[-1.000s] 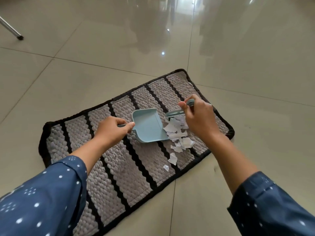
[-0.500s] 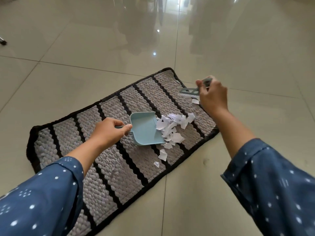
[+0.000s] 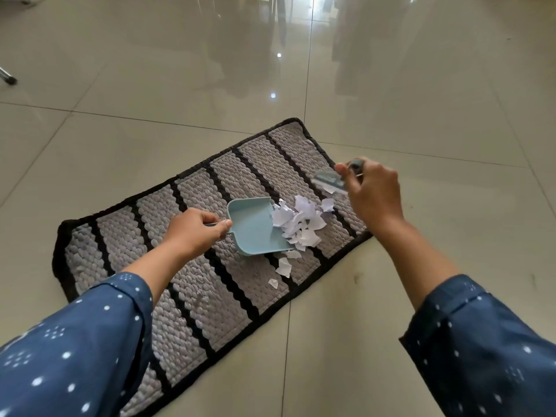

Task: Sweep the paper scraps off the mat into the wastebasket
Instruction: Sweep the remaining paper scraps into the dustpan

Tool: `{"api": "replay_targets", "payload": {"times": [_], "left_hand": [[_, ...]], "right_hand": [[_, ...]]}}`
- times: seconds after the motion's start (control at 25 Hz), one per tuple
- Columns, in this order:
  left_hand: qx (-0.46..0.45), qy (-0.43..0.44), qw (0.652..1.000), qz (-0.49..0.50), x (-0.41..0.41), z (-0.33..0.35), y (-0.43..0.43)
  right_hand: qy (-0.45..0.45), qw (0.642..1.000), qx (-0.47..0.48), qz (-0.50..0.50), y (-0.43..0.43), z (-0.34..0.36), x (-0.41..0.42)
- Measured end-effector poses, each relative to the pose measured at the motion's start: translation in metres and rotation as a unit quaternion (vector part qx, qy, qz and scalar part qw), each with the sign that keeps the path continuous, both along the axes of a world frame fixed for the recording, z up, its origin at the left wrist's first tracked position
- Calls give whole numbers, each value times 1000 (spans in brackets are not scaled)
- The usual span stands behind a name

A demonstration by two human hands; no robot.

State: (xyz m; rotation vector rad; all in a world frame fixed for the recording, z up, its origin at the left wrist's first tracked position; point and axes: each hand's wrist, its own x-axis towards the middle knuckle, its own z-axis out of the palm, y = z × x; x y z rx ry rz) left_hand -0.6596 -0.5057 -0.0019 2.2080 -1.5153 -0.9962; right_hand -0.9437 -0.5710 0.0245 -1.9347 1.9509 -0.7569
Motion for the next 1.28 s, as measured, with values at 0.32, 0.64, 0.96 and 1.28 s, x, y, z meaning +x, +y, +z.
{"api": "replay_targets", "payload": {"times": [0.32, 0.64, 0.96, 1.28], "left_hand": [[3, 12, 1000, 21, -8, 0, 8], [16, 27, 999, 33, -4, -4, 18], [11, 80, 995, 54, -2, -11, 27], [44, 84, 995, 16, 51, 6, 70]], "right_hand": [[53, 994, -1, 97, 41, -18, 50], [-12, 997, 4, 70, 9, -6, 44], [8, 980, 9, 200, 47, -16, 72], [-27, 960, 23, 277, 74, 8, 91]]}}
